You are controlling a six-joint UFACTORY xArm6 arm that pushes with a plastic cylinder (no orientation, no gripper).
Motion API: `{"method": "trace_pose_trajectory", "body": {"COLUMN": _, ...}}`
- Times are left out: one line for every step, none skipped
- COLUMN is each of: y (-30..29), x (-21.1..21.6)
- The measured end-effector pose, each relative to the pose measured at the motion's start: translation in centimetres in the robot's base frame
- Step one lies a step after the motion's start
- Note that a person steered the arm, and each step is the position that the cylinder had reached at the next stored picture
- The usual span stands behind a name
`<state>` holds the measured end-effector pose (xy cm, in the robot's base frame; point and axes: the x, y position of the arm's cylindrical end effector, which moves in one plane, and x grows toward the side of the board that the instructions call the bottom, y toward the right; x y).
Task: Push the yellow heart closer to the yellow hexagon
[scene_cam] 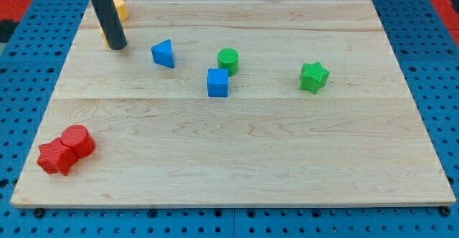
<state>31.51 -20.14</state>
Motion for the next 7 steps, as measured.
{"method": "trace_pose_trajectory", "body": {"y": 0.0, "x": -1.1}}
{"method": "trace_pose_trajectory", "body": {"y": 0.0, "x": 0.5}}
{"method": "trace_pose_trajectory", "body": {"y": -1.0, "x": 1.6}}
{"method": "trace_pose_trajectory", "body": {"y": -4.2, "x": 1.6}}
{"method": "trace_pose_trajectory", "body": {"y": -5.7, "x": 0.5}}
{"method": "trace_pose_trajectory", "body": {"y": -5.3, "x": -2.5}}
{"method": "trace_pose_trajectory", "body": {"y": -5.1, "x": -3.7}}
